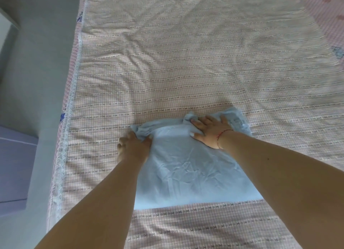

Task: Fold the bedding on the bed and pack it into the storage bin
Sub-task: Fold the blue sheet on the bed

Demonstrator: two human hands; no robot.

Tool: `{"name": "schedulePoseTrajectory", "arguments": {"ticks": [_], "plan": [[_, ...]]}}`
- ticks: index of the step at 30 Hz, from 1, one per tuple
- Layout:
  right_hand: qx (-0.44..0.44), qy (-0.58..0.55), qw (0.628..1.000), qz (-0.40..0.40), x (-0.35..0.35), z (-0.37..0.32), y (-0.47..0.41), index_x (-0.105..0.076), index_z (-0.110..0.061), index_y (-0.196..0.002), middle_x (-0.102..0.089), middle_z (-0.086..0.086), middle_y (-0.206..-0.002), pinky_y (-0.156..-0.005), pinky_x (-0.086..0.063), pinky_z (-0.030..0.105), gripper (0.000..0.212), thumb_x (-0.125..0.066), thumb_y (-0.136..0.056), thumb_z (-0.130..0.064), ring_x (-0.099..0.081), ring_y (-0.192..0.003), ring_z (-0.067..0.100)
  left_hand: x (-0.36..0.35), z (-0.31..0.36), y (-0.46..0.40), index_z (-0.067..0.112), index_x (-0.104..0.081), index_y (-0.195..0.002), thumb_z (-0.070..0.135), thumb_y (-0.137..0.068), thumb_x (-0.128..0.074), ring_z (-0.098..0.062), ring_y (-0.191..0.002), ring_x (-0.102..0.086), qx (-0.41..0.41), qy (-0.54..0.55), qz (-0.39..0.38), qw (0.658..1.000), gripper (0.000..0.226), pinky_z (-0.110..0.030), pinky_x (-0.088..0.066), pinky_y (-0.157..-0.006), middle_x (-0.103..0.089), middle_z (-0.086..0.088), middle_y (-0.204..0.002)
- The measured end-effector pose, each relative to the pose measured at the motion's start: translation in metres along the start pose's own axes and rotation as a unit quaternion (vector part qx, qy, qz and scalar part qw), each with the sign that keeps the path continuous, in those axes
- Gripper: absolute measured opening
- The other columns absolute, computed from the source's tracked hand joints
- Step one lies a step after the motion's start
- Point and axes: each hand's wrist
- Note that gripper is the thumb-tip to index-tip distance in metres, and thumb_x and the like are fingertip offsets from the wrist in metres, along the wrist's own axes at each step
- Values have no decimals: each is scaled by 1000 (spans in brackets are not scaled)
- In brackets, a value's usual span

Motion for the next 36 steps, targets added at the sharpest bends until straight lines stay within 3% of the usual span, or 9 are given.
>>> {"name": "schedulePoseTrajectory", "arguments": {"ticks": [6, 12, 18, 24, 26, 29, 31, 33, 36], "plan": [[-102, 2, 994, 31, 1, 21, 1, -5, -50, -146, -3, -6, -159, -110, 3, 65, 65, -8, -85, -74, 4, -146, 24, 3, 11, -4, 31, -8, -152, 58, -91, -44, -44, -129, -38, -30, 11, 10, 999, 76, -52, -35, -104, -29, -23, -145], [-255, -203, 944, 45, -19, 40, 17, -9, -53, -142, -6, 3, -155, -103, -33, 60, 87, -24, -65, -92, -20, -137, 39, 2, -1, 7, 1, -26, -143, 65, -90, -43, -39, -123, -49, 42, 105, -43, 993, 85, -44, -39, -100, -48, -22, -137], [-283, -377, 880, 60, -18, 40, 54, -5, -39, -148, -34, 17, -148, -94, -44, 43, 108, -49, -61, -85, -45, -124, 42, -2, -25, 20, 3, -43, -141, 66, -89, -41, -37, -124, -49, 93, 218, -116, 965, 81, -39, -38, -104, -50, -20, -139], [-290, -462, 834, 81, -20, 45, 74, -29, -13, -144, -47, 18, -136, -87, -47, 43, 91, -74, -74, -47, -54, -113, 38, 7, -30, 39, -1, -48, -135, 68, -89, -41, -37, -116, -54, 107, 224, -125, 960, 83, -42, -43, -101, -55, -21, -131], [-329, -480, 812, 41, -18, 45, 82, -36, -6, -141, -53, 20, -128, -74, -49, 37, 100, -78, -65, -54, -58, -106, 36, 8, -31, 48, -2, -47, -135, 67, -90, -41, -37, -116, -54, 106, 220, -121, 962, 83, -40, -43, -98, -54, -21, -132], [-330, -554, 764, -9, -27, 52, 89, -51, -6, -128, -65, 20, -113, -84, -55, 48, 121, -81, -29, -69, -66, -96, 35, 10, -39, 59, -3, -47, -134, 67, -87, -47, -37, -112, -57, 111, 241, -117, 957, 84, -41, -45, -98, -56, -21, -128], [-319, -587, 744, -26, -48, 72, 77, -60, -5, -116, -69, 23, -105, -88, -51, 58, 119, -84, -18, -69, -67, -90, 34, 11, -46, 63, -3, -49, -133, 66, -86, -50, -36, -108, -59, 112, 253, -116, 954, 83, -44, -47, -99, -59, -20, -124], [-313, -615, 723, -35, -44, 69, 84, -65, -1, -112, -64, 22, -94, -93, -51, 50, 110, -89, -23, -60, -59, -82, 30, 15, -51, 66, -2, -53, -129, 65, -86, -52, -35, -101, -62, 107, 262, -116, 952, 80, -45, -50, -95, -63, -19, -117], [-311, -629, 712, -20, -17, 47, 103, -66, -2, -108, -63, 16, -83, -66, -43, 28, 80, -88, -46, -48, -49, -67, 23, 23, -55, 68, 1, -58, -124, 70, -75, -60, -34, -91, -66, 101, 294, -108, 944, 85, -46, -54, -89, -67, -16, -106]]}}
Point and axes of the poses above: each hand's wrist, its own y-axis away from the middle knuckle, its own x-axis out of the back of the hand, z = x × y
